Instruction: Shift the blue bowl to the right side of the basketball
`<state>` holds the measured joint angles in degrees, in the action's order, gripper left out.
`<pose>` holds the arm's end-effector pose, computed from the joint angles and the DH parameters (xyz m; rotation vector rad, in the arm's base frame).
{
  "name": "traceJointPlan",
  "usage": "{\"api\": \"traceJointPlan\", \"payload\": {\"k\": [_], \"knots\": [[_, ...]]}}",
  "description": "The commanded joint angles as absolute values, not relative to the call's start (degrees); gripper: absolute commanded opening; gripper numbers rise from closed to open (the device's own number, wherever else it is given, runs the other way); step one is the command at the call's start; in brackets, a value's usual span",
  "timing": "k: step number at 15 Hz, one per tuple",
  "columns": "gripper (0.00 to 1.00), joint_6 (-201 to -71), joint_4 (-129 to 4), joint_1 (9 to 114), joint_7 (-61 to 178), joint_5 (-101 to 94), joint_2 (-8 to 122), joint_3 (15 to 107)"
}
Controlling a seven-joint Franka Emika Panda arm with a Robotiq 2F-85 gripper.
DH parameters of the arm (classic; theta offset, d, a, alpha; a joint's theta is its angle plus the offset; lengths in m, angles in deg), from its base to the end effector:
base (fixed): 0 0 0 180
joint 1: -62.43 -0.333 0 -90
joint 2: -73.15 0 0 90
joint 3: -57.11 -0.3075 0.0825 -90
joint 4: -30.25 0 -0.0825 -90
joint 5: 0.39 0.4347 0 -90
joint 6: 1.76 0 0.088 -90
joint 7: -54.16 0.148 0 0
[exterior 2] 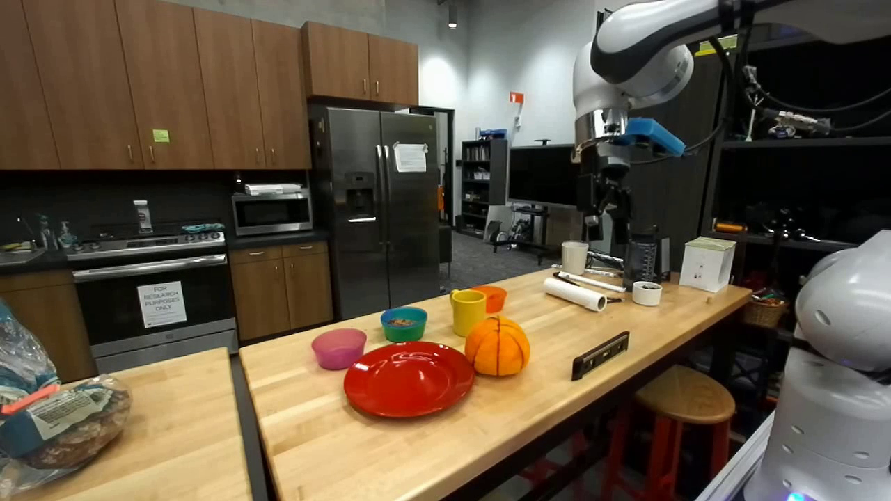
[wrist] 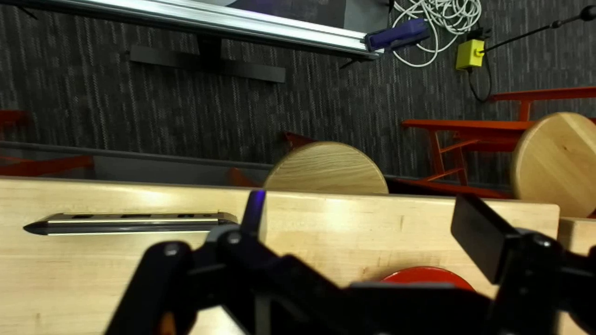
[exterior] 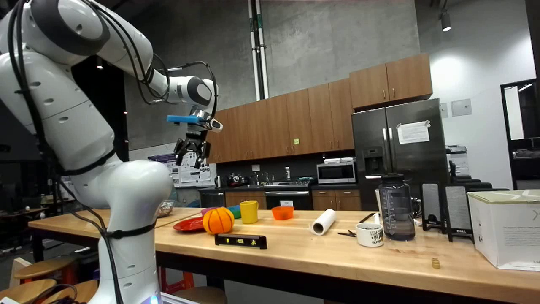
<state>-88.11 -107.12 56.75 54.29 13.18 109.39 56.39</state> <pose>0.3691 0.0777 0.4652 -2.8977 -0.1310 0.3942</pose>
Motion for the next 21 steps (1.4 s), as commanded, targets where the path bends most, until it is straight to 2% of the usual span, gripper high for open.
{"api": "traceJointPlan", "payload": {"k": [1, 10, 21], "knots": [[1.00, -92.64, -107.87, 58.01, 57.28, 17.84, 108.89, 54.66], [1.00, -112.56, -108.98, 58.07, 76.72, 20.90, 102.72, 44.16], [1.00, -132.13, -104.66, 57.54, 110.18, 10.13, 84.91, 34.25]]}}
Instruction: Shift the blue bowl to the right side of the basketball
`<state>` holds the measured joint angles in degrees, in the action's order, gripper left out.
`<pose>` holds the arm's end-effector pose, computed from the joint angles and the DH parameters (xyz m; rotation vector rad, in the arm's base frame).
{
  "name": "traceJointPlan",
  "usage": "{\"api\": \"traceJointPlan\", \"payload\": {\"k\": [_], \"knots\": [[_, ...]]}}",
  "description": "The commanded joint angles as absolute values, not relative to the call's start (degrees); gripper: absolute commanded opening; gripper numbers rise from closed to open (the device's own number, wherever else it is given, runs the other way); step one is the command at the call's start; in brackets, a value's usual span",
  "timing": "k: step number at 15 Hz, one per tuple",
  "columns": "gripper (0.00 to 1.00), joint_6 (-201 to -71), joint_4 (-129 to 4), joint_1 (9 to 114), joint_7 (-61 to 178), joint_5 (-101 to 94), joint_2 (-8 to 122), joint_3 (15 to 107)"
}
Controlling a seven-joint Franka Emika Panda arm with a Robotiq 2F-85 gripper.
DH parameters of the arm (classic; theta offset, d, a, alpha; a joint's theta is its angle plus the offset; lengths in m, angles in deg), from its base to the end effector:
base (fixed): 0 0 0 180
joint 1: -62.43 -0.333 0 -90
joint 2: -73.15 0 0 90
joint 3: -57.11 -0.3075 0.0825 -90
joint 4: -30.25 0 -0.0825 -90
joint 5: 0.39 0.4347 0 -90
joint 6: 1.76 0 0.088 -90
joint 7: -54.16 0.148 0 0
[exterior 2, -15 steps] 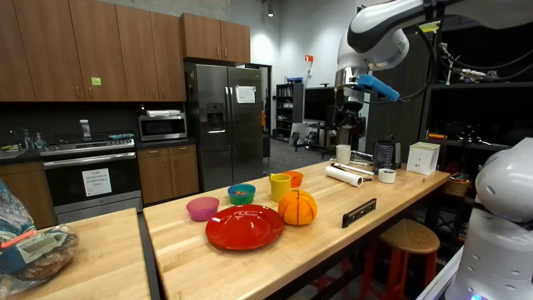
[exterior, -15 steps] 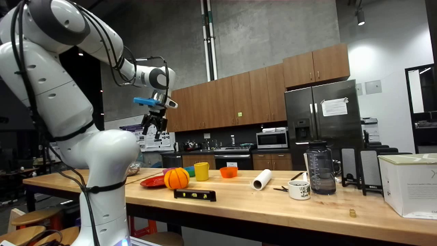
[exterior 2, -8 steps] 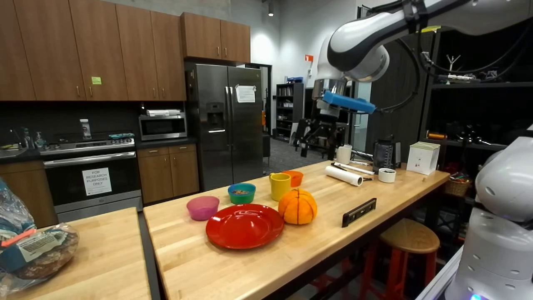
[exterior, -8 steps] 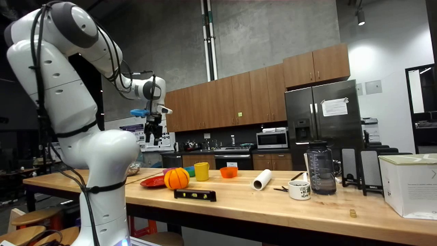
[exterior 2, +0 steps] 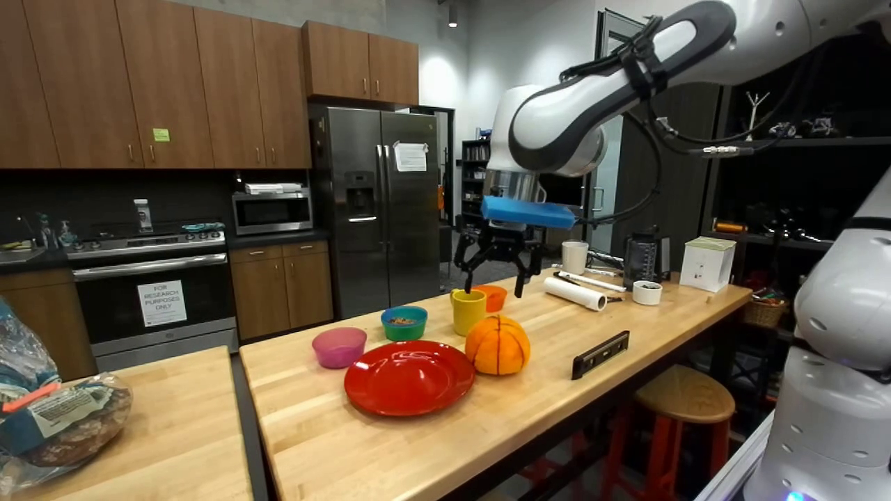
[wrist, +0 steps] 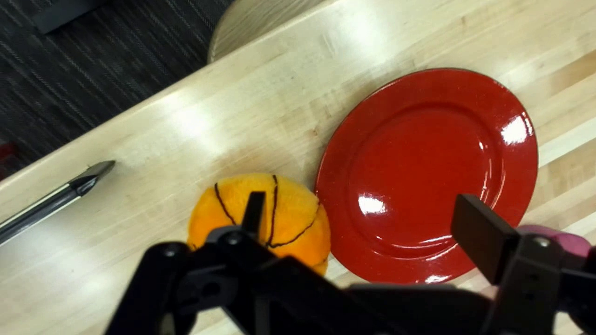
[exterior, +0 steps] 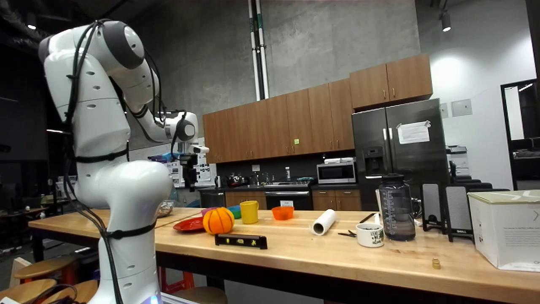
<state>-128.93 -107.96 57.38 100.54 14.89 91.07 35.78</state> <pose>0.4500 0.2359 0.3562 -2.8938 0.7547 -0.0350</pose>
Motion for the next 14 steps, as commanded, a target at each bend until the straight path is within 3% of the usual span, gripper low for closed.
{"api": "traceJointPlan", "payload": {"k": [1, 6, 14], "knots": [[1.00, -133.41, -103.83, 57.35, 114.05, 7.75, 83.04, 33.95], [1.00, -133.61, -97.79, 53.72, 123.89, 2.28, 74.44, 35.89], [1.00, -134.16, -98.35, 51.98, 122.43, 3.28, 74.36, 37.61]]}}
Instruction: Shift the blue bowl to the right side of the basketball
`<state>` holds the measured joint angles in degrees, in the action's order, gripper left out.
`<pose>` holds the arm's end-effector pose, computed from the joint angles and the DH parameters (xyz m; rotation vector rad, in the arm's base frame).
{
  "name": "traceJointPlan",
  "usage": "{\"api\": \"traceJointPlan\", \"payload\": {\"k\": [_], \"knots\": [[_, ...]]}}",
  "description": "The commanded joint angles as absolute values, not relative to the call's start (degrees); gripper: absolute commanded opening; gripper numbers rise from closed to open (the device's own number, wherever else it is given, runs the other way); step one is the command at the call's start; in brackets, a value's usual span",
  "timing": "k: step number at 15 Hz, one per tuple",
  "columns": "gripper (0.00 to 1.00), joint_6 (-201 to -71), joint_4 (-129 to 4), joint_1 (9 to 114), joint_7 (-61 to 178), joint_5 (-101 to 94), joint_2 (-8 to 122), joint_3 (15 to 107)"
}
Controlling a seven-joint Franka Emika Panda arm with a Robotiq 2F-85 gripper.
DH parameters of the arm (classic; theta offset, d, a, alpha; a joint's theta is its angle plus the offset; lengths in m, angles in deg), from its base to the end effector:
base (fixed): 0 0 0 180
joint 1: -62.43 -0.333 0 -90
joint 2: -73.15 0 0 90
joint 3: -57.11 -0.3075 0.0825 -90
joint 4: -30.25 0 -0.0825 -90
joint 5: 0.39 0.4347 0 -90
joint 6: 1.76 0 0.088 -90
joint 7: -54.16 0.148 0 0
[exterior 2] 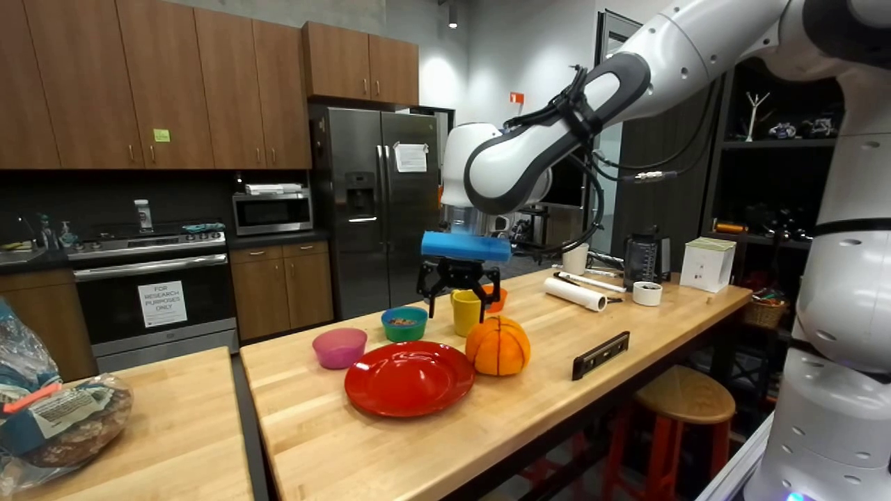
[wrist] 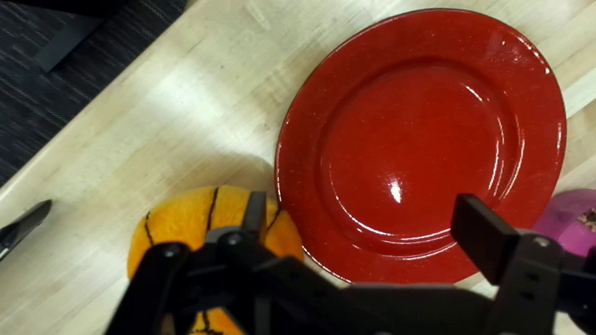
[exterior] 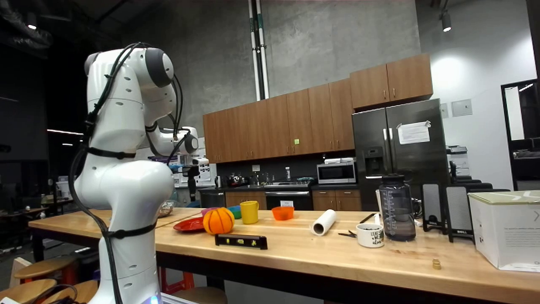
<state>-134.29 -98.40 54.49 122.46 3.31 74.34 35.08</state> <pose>0.4941 0.2883 0.3028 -2.8580 1.0600 -0.0389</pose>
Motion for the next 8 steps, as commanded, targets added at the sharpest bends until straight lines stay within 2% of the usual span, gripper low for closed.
{"api": "traceJointPlan", "payload": {"k": [1, 8], "knots": [[1.00, -134.16, -98.33, 51.97, 122.44, 3.28, 74.36, 37.61], [1.00, -135.49, -96.46, 51.18, 124.15, 4.08, 71.92, 38.74]]}}
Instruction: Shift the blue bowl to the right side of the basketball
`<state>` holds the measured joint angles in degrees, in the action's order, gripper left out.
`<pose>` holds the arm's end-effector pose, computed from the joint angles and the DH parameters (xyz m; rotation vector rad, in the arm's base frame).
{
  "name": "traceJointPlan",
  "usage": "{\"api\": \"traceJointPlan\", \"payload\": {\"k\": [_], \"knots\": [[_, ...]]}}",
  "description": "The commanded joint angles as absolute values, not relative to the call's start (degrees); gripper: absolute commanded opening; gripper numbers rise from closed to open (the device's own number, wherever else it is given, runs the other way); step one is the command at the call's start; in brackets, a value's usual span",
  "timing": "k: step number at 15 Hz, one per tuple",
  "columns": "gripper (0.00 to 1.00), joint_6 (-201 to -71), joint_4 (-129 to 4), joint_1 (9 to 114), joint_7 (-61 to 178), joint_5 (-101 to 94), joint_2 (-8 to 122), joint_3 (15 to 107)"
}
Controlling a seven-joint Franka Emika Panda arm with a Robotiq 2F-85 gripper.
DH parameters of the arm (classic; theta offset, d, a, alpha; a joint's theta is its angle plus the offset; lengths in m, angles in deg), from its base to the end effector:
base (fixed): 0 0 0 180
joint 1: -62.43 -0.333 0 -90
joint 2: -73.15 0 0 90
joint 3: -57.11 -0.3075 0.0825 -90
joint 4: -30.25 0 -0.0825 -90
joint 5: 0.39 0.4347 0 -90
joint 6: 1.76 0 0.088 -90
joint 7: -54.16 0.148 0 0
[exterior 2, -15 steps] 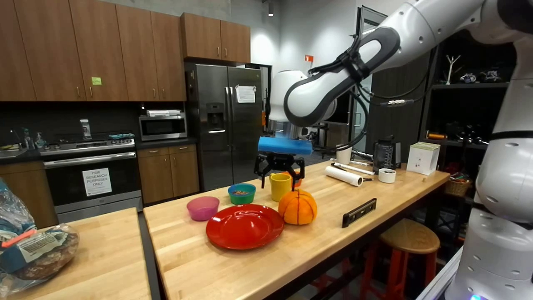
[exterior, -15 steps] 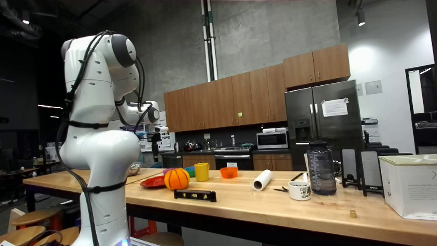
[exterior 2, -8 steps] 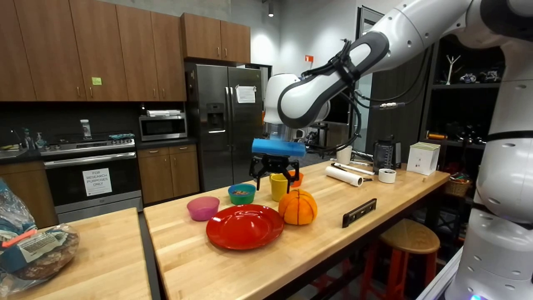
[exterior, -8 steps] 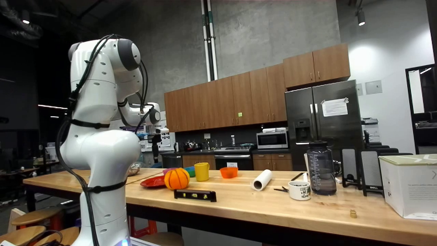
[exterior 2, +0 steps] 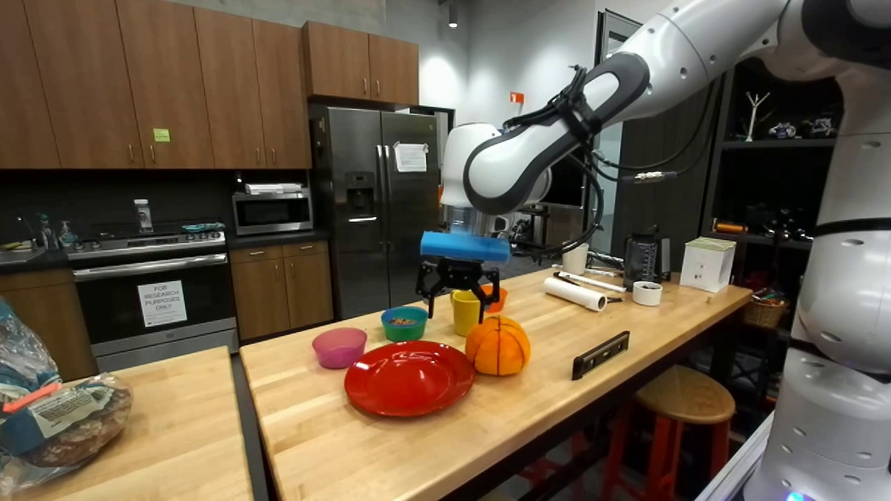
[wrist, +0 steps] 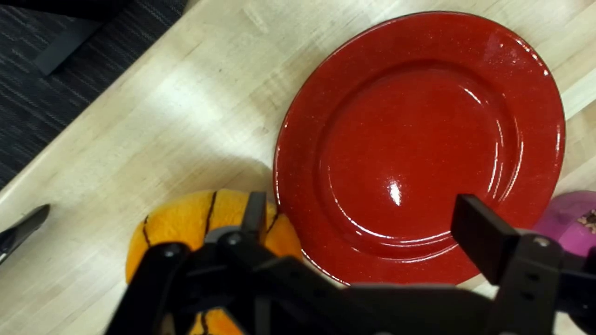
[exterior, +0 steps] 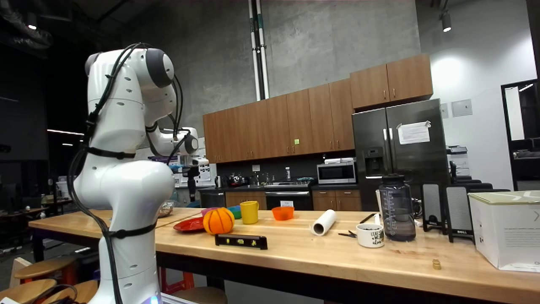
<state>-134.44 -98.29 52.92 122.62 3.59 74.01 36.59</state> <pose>0.4944 0.2895 0.3011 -2.8521 1.0661 -0.0308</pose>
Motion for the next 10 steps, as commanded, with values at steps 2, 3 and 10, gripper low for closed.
{"api": "traceJointPlan", "payload": {"k": [2, 3, 10], "knots": [[1.00, -136.82, -94.72, 50.81, 127.07, 2.61, 69.88, 39.66], [1.00, -138.04, -93.58, 50.67, 128.33, 1.88, 68.46, 40.21], [1.00, -136.01, -81.79, 47.85, 136.75, -10.79, 57.23, 46.72]]}}
